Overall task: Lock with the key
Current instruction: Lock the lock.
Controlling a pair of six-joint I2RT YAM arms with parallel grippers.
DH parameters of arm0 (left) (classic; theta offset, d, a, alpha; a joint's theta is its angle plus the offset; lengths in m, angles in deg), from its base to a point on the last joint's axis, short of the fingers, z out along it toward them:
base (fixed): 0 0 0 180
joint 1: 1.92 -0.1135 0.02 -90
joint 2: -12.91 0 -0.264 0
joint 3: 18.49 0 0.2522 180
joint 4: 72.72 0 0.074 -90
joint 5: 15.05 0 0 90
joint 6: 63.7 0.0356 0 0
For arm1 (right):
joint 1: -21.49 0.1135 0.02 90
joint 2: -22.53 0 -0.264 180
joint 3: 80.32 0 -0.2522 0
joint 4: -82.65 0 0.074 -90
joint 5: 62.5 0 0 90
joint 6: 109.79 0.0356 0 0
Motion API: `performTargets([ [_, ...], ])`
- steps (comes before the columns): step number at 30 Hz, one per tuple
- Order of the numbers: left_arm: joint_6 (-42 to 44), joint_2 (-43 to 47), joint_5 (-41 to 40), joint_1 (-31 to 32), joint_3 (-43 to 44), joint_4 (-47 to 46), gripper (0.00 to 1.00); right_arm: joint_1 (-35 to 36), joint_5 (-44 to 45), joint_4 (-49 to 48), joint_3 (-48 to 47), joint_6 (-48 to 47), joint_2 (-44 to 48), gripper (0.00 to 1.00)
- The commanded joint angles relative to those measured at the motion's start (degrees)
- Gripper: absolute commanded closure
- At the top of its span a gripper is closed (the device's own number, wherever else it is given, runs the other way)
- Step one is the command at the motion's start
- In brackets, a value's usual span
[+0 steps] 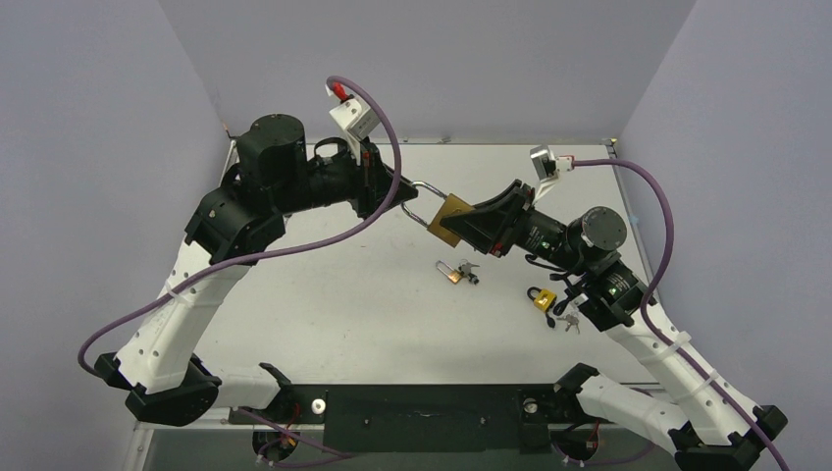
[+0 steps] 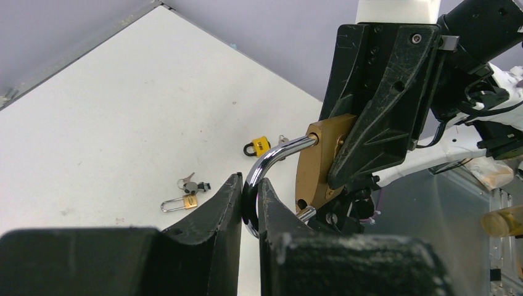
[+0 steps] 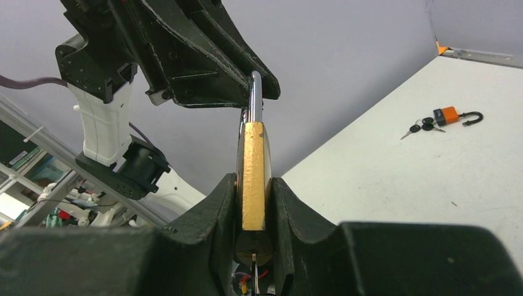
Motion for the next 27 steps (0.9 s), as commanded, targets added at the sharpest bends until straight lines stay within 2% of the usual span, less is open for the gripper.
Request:
performTargets([
  [1,2.93,2.28,-7.30,1.64,-2.20,-2.31,1.00,0.80,-2.29,-12.03,-4.97,3.93,-0.17,1.00],
  [6,4.23,4.33,-11.91,2.98,-5.21,-5.05,1.00,1.05,-3.69,-14.60,-5.24,7.16,-1.13,1.00],
  [19,4.36,5.91,-15.51,7.75,-8.57,-8.27,1.00,1.53,-2.54,-16.93,-5.83,9.75,-3.02,1.00],
  [24,1.56,5.57,-14.09,9.75,-9.71,-9.73,1.00,4.43,4.39,-9.00,-7.64,2.59,-3.29,1.00],
  [27,-0.05,5.46,-13.14,11.20,-10.36,-10.73,1.00,6.15,8.24,-7.92,-8.01,-0.26,-3.82,1.00],
])
